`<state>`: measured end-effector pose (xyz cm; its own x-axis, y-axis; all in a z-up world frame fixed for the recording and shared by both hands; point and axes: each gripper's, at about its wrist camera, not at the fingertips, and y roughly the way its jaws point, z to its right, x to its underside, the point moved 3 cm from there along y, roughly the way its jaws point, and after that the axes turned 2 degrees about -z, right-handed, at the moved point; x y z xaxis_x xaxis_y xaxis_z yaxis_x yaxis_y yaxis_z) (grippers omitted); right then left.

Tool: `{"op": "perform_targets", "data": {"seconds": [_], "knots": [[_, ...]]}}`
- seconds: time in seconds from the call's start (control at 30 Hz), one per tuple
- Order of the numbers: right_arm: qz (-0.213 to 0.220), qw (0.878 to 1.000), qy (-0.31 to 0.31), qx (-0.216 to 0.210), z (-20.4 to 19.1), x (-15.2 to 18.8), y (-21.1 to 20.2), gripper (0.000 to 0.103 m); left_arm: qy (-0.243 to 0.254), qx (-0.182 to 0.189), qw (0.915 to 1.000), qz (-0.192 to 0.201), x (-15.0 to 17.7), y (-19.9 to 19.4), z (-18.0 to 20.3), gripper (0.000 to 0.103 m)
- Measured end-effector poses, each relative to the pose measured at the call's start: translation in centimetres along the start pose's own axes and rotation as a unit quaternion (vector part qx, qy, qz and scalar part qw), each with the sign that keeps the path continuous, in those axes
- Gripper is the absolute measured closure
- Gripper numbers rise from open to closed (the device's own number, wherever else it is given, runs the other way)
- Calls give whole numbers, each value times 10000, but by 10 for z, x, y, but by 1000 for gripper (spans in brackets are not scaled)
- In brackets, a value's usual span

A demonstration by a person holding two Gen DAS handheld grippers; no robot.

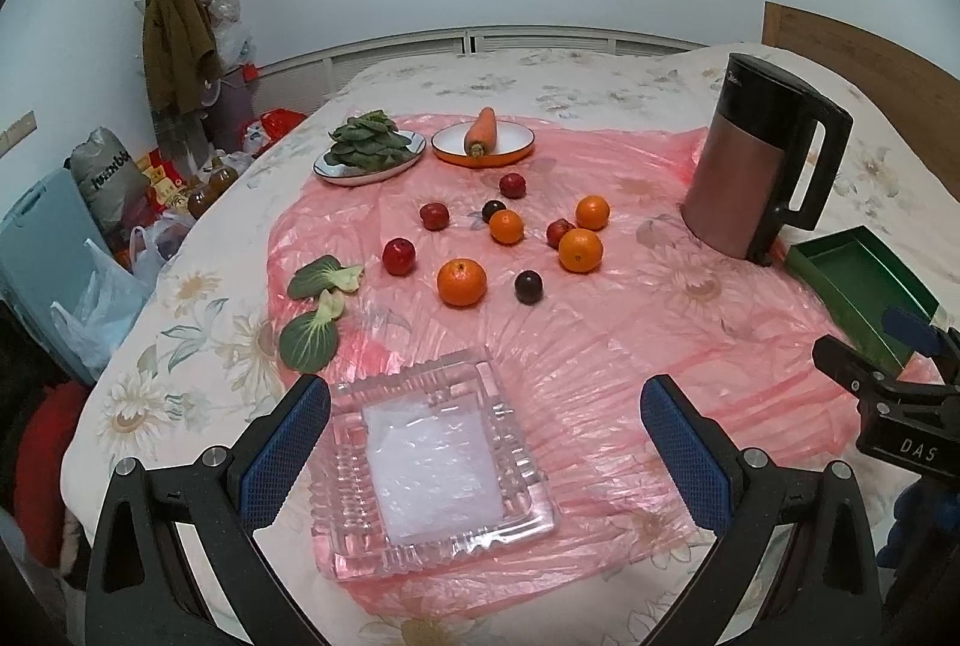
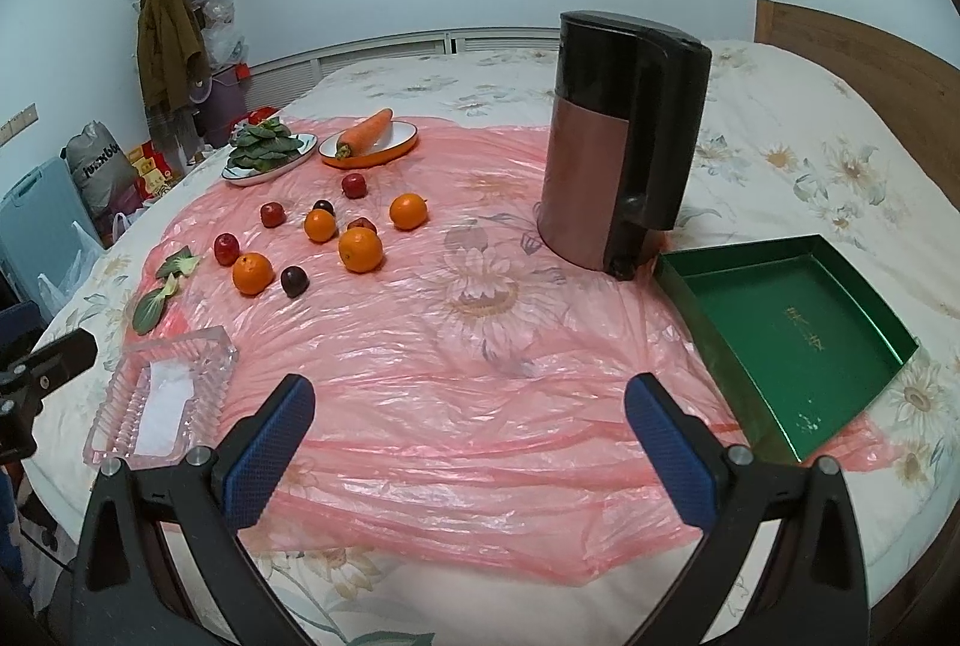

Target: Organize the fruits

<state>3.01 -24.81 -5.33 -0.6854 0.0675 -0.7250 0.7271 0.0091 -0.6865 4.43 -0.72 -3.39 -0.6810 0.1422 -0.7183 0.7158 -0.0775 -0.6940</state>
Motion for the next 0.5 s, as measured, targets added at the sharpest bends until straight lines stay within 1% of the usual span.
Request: {"op": "perform_targets", "data": {"seconds": [0.5], "knots": [[-7, 9999, -67, -86, -3, -4, 10, 0, 6, -79, 9999, -78, -3, 10, -2, 1]]}}
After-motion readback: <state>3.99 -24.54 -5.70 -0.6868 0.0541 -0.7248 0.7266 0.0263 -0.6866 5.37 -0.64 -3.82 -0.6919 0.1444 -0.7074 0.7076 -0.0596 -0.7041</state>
